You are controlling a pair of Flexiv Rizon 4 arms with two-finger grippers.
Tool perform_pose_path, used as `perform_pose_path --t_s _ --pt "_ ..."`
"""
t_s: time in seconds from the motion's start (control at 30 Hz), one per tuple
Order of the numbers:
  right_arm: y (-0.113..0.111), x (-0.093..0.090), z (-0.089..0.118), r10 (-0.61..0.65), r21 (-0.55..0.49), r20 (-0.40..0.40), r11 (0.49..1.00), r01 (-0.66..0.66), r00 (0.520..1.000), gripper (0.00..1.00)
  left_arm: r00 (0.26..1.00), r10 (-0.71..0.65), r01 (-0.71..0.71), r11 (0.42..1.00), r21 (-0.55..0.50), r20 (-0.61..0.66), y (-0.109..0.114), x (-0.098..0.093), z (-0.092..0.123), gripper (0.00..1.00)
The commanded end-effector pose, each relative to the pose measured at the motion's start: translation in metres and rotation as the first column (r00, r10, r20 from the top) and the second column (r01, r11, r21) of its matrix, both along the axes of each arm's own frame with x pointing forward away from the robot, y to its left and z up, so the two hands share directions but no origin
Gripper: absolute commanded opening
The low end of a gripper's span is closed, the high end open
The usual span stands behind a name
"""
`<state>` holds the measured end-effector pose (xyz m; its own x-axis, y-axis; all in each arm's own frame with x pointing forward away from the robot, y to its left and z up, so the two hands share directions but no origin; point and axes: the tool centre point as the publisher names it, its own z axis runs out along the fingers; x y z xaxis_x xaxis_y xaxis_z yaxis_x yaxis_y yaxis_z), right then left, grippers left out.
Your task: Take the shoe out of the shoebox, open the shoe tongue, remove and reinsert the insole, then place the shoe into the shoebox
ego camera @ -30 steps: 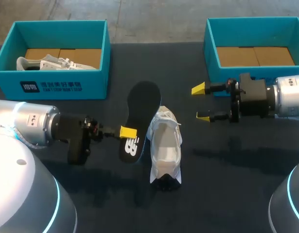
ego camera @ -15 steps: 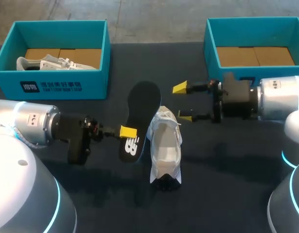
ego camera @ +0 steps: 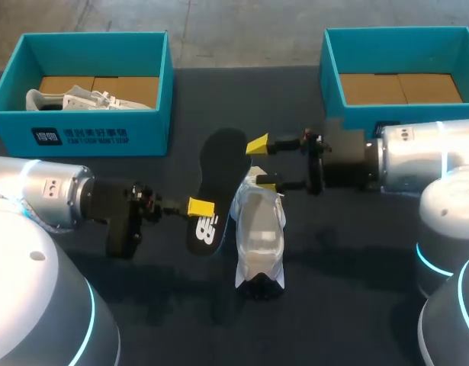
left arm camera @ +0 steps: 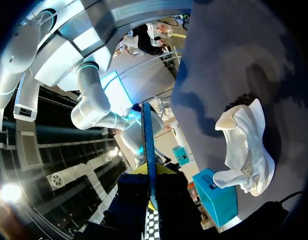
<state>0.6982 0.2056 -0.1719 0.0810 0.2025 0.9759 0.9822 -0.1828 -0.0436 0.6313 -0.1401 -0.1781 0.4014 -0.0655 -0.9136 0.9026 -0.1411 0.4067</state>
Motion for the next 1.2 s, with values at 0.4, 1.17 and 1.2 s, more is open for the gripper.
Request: perform_pose_path --t_s 0.4,1.17,1.2 --pt "0.027 0.001 0.002 0.001 0.01 0.008 1.0 -0.002 1.0 0.58 1.0 0.002 -0.002 1.0 -0.003 0.004 -0.001 -0.001 -0.002 0.0" --pt "0.041 -0.002 0.007 -0.018 0.024 0.011 1.0 0.018 1.0 0.45 1.0 0.002 -0.002 1.0 -0.003 0.004 -0.001 -0.001 -0.002 0.0" --pt "0.042 -0.002 0.006 -0.017 0.024 0.008 1.0 0.017 1.0 0.45 1.0 0.002 -0.002 1.0 -0.003 0.004 -0.001 -0.001 -0.002 0.0"
